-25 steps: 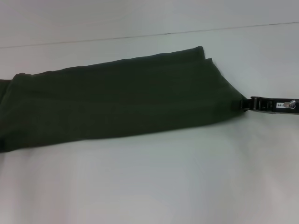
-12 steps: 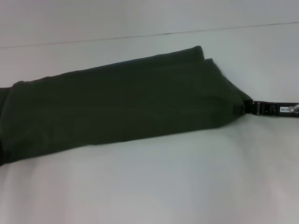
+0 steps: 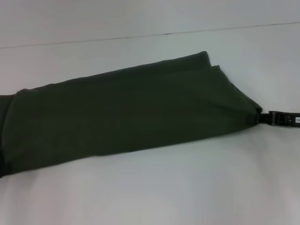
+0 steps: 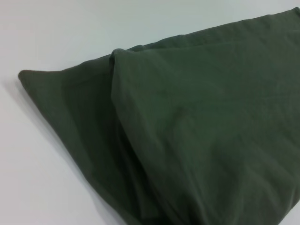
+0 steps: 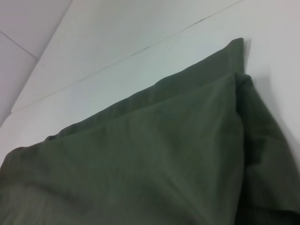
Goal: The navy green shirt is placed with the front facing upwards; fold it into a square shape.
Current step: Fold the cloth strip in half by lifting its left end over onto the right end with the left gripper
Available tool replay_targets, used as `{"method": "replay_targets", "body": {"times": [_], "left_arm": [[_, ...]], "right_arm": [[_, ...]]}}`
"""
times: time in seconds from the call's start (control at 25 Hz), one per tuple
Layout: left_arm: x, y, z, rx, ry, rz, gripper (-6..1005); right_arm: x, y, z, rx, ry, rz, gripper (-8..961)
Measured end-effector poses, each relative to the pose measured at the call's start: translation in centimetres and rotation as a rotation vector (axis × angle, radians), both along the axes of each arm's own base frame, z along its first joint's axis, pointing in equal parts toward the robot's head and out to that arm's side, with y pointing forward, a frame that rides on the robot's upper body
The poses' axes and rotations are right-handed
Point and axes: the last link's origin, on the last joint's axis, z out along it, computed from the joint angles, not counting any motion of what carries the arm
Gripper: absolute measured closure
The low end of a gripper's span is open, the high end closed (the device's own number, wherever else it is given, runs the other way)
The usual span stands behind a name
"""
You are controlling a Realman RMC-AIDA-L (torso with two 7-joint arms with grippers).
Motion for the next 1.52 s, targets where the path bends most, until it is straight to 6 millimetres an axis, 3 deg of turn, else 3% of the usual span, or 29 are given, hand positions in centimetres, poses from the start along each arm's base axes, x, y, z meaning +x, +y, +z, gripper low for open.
{"method": "replay_targets", "body": {"times": [0.56, 1.52], "left_arm": [[0.3, -1.2, -0.2, -0.041, -0.028, -0.014, 969], [1.9, -3.3, -1.6, -0.124, -0.12, -0.083, 968]], "right_arm": [[2.5, -3.6, 1.4, 0.045, 0.021, -0.054, 938], [4.6, -7.1, 3.7, 0.078, 0.032, -0.078, 938]]}}
